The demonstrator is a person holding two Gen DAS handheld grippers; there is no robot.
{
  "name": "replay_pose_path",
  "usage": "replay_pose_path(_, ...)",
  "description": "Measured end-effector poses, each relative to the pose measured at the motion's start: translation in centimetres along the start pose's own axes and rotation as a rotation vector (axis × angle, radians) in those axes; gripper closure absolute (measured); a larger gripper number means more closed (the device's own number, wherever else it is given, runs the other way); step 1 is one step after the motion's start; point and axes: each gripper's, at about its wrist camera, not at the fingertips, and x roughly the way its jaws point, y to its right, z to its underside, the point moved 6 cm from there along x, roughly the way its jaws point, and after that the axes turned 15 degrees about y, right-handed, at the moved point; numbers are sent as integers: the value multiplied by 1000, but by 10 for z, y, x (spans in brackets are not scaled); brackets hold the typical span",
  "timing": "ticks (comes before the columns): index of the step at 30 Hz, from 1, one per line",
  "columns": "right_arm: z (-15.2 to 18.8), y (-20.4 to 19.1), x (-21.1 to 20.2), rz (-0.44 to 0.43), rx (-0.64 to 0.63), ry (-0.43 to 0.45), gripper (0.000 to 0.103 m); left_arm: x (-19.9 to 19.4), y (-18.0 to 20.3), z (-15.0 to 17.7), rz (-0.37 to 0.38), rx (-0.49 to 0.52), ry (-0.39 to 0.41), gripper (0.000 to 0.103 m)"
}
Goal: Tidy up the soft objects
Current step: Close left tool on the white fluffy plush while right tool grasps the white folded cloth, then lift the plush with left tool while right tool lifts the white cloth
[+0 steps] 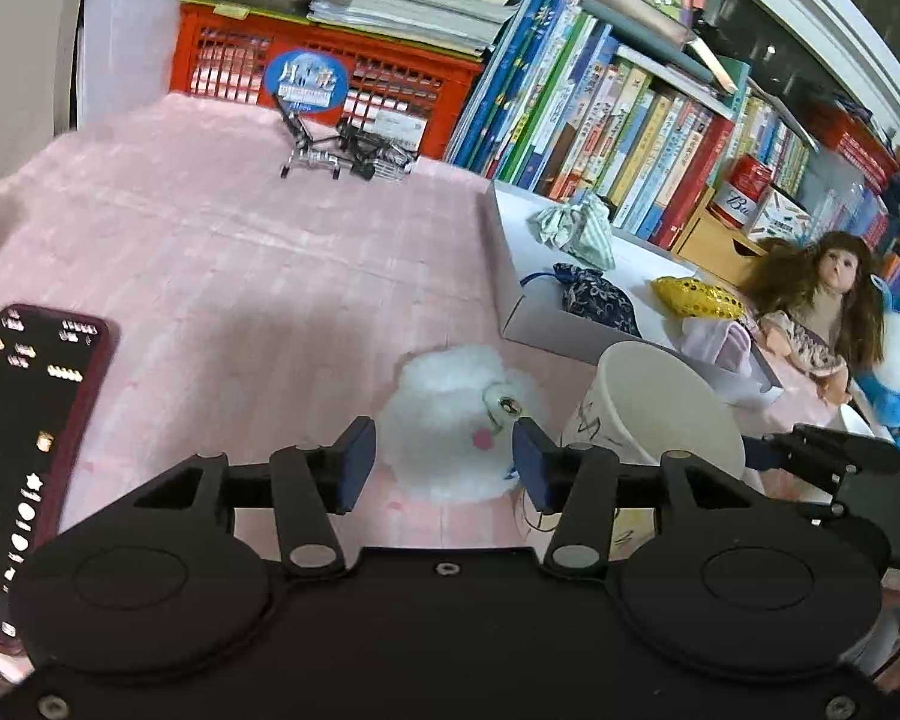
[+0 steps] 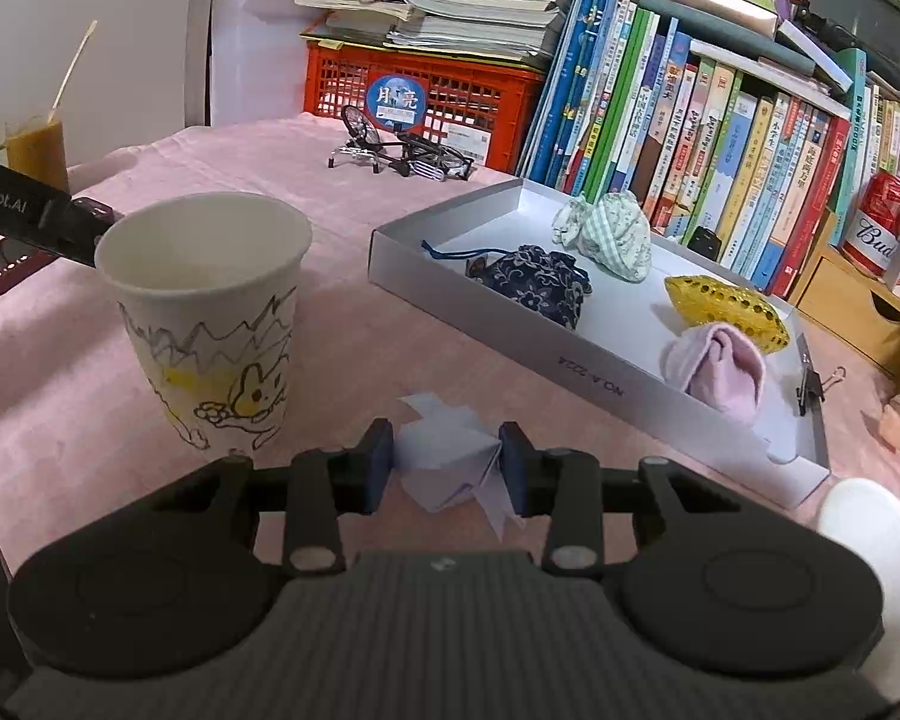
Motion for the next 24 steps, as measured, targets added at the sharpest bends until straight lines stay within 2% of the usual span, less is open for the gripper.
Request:
replay_pose_path(5,1,2,0,7,18,-4,59,19,-27,3,29,-378,-70,57)
replay_pose_path(7,2,1,0,6,15,-6,59,26,-33,6,16,-446,-77,56)
replay_pose_path(11,2,1,1,6,19,-6,59,36,-39,14,11,-516,-84,60)
replay_pose_path(17,1,1,0,0,23,-1,59,31,-36,10,-2,-489,-58,65)
replay_pose_path(24,-3,0,-12,-10,36,11,59,-1,-32,5,-5,-366,-37,65)
